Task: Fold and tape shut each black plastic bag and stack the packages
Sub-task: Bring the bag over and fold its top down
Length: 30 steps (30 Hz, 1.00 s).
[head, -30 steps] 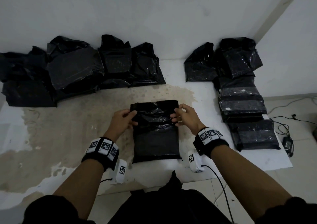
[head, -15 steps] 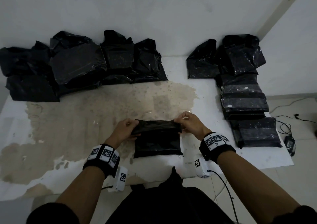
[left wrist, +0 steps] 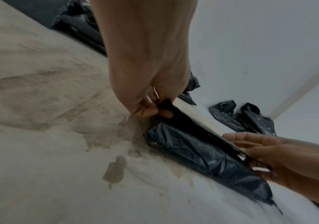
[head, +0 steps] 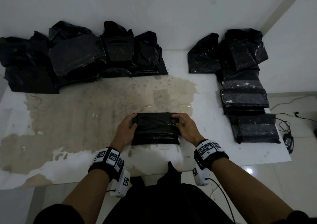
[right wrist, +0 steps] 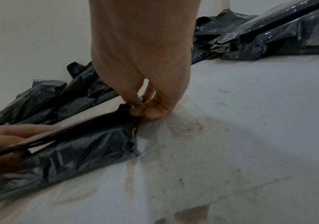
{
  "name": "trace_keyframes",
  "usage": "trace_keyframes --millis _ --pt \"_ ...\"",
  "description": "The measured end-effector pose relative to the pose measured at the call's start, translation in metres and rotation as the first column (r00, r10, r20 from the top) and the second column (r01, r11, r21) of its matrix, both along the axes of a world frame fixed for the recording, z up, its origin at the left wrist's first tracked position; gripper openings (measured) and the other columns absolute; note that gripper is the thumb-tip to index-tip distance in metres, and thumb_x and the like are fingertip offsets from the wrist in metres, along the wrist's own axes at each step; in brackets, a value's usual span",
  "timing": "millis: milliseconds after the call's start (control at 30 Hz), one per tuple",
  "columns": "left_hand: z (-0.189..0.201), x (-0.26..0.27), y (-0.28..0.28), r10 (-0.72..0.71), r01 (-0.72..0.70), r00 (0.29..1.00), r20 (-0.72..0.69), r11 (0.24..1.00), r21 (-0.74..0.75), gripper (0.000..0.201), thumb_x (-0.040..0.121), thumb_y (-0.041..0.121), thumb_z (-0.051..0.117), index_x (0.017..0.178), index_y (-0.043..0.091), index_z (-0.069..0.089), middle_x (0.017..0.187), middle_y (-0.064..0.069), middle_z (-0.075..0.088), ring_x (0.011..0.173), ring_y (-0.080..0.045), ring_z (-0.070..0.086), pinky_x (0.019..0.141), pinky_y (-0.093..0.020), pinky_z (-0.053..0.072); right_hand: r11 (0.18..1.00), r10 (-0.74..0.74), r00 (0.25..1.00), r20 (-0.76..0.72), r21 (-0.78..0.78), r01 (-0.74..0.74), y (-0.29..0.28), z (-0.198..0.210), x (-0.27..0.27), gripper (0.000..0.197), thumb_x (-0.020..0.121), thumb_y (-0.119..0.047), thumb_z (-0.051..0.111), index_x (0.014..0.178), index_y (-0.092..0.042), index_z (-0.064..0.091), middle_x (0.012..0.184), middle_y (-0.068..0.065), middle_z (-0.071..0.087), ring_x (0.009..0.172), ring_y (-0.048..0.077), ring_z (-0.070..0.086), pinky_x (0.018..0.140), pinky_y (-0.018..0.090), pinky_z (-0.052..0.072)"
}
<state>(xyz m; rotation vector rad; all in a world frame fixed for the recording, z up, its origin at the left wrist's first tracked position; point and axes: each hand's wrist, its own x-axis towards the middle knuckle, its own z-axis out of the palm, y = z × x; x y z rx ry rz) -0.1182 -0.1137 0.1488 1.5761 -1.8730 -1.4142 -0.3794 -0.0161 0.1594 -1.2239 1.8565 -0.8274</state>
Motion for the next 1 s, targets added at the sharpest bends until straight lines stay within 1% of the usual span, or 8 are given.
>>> trace_keyframes --millis 167,267,367,433,500,600,867,1000 --pt "-0.008 0.001 0.010 0.022 0.001 0.994 0.103 0.976 -0.217 0.040 0.102 0.006 0.051 0.142 0.005 0.050 0.144 -0.018 0.045 0.128 -0.034 0.050 0.108 -0.034 0.039 1.000 -0.014 0.995 -0.098 0.022 0.016 -0.004 -0.004 0.004 0.032 0.093 0.000 0.059 0.121 -0.015 0.065 0.126 0.005 0.048 0.111 0.018 0.055 0.105 0.032 0.047" --pt "-0.009 -0.002 0.018 0.091 -0.017 0.981 0.169 0.918 -0.397 0.043 0.104 0.023 0.048 0.141 0.003 0.051 0.148 -0.018 0.043 0.130 -0.036 0.048 0.108 -0.044 0.041 0.998 -0.069 0.967 -0.244 -0.018 0.067 0.003 -0.008 0.010 0.032 0.087 -0.020 0.073 0.118 -0.023 0.065 0.124 0.002 0.044 0.107 0.020 0.052 0.096 0.038 0.050" --pt "-0.005 -0.014 0.031 -0.107 0.251 0.947 0.303 0.834 -0.491 0.054 0.104 0.039 0.037 0.147 0.008 0.047 0.155 -0.012 0.041 0.140 -0.030 0.040 0.114 -0.048 0.036 0.985 -0.040 0.860 -0.509 -0.164 -0.051 0.011 -0.009 0.017 0.039 0.081 -0.039 0.075 0.117 -0.025 0.066 0.125 0.004 0.049 0.113 0.025 0.048 0.094 0.039 0.042" --pt "-0.011 -0.022 0.041 -0.279 0.486 0.856 0.435 0.721 -0.493 0.057 0.106 0.041 0.029 0.148 0.007 0.046 0.157 -0.011 0.040 0.144 -0.032 0.038 0.113 -0.052 0.038 0.965 0.033 0.794 -0.607 -0.188 -0.184 0.009 -0.011 0.027 0.043 0.089 -0.048 0.063 0.125 -0.024 0.064 0.134 0.008 0.050 0.127 0.030 0.045 0.102 0.043 0.037" --pt "-0.020 -0.027 0.048 -0.341 0.598 0.774 0.533 0.670 -0.439 0.062 0.109 0.042 0.014 0.150 0.006 0.042 0.159 -0.010 0.037 0.148 -0.033 0.031 0.117 -0.055 0.033 0.942 0.148 0.727 -0.671 -0.128 -0.310 0.008 -0.023 0.042 0.050 0.101 -0.049 0.045 0.141 -0.022 0.057 0.150 0.013 0.046 0.144 0.035 0.035 0.114 0.050 0.031" --pt "-0.031 -0.029 0.052 -0.301 0.583 0.755 0.583 0.715 -0.386 0.063 0.108 0.042 0.009 0.155 0.005 0.030 0.164 -0.012 0.026 0.153 -0.033 0.017 0.122 -0.053 0.016 0.925 0.255 0.674 -0.693 -0.027 -0.378 0.013 -0.044 0.064 0.055 0.108 -0.041 0.027 0.153 -0.014 0.042 0.160 0.014 0.037 0.152 0.035 0.026 0.119 0.057 0.029" --pt "-0.041 -0.016 0.052 -0.152 0.417 0.792 0.591 0.843 -0.341 0.068 0.103 0.043 0.006 0.159 0.004 0.009 0.168 -0.013 0.004 0.155 -0.029 0.004 0.125 -0.050 0.010 0.953 0.239 0.672 -0.701 0.035 -0.302 0.023 -0.050 0.049 0.065 0.109 -0.044 0.009 0.160 -0.007 0.024 0.167 0.014 0.018 0.156 0.028 0.013 0.125 0.048 0.012" --pt "-0.039 -0.008 0.054 -0.105 0.368 0.808 0.580 0.858 -0.357 0.069 0.103 0.043 0.005 0.157 0.000 0.010 0.166 -0.017 0.009 0.155 -0.032 0.010 0.125 -0.052 0.007 0.970 0.182 0.690 -0.700 0.015 -0.241 0.035 -0.054 0.029 0.067 0.108 -0.045 0.004 0.160 -0.008 0.023 0.168 0.013 0.017 0.156 0.028 0.013 0.124 0.048 0.012"
